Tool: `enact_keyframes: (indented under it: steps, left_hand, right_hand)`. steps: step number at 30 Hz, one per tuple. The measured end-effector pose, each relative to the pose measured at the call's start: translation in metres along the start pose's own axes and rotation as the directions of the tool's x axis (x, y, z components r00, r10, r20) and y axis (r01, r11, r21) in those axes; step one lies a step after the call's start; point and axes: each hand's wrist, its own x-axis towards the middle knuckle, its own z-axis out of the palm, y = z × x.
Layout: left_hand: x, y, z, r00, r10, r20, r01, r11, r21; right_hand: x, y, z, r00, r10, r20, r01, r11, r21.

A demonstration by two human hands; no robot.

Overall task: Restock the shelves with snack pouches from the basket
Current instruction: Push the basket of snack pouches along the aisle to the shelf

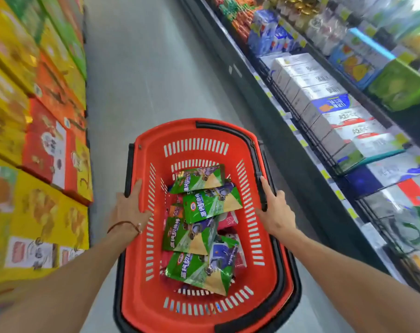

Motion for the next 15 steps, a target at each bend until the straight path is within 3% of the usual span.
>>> enact_keyframes:
  steps: [7, 15]
  left_hand:
    - [0.158, 0.092, -0.014, 0.968, 0.206, 0.142, -0.215, 0.975, 0.057]
    - [0.310, 0.219, -0.025, 0.820, 0.486, 0.302, -0.544, 0.827, 0.145]
  right_hand:
    - [0.085, -0.004, -0.043, 0.967, 0.242, -0.078, -0.243, 0.970, -0.001]
    - [0.135, -0.012, -0.044, 0.803, 0.571, -0.170, -0.539, 0.818, 0.201]
